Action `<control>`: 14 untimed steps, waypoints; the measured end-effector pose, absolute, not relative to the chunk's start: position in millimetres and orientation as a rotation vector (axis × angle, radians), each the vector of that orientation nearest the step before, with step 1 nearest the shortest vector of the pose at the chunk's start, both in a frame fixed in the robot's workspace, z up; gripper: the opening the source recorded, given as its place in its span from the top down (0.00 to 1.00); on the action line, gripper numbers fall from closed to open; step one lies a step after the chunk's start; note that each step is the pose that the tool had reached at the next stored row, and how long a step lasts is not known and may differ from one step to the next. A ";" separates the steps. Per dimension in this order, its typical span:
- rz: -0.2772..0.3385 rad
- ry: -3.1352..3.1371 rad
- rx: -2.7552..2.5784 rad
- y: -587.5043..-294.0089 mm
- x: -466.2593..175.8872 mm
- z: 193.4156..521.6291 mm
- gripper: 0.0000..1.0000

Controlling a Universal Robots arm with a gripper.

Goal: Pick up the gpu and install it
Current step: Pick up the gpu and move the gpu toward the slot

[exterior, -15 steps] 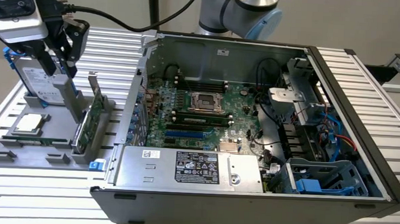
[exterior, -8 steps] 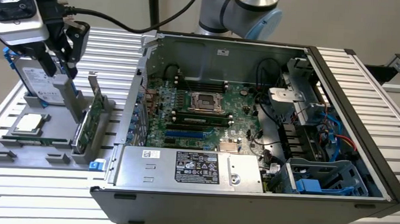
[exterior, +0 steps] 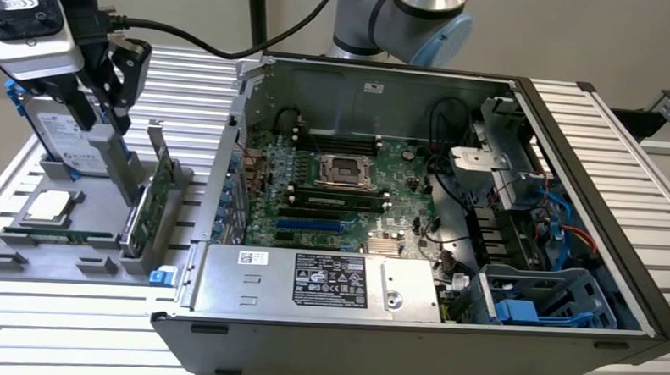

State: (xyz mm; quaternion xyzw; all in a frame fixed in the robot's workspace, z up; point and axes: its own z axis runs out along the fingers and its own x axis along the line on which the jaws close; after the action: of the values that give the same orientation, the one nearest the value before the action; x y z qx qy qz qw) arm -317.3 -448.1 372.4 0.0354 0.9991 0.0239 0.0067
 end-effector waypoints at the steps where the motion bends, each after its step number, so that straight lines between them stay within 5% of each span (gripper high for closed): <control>1: 0.075 3.125 0.111 -448.1 -317.3 372.0 0.00; 14: 0.075 3.125 0.111 -448.0 -317.3 365.9 0.00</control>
State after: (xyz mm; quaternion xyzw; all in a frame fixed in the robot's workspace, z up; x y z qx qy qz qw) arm -317.3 -448.0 365.9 0.0355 0.9991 0.0239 0.0067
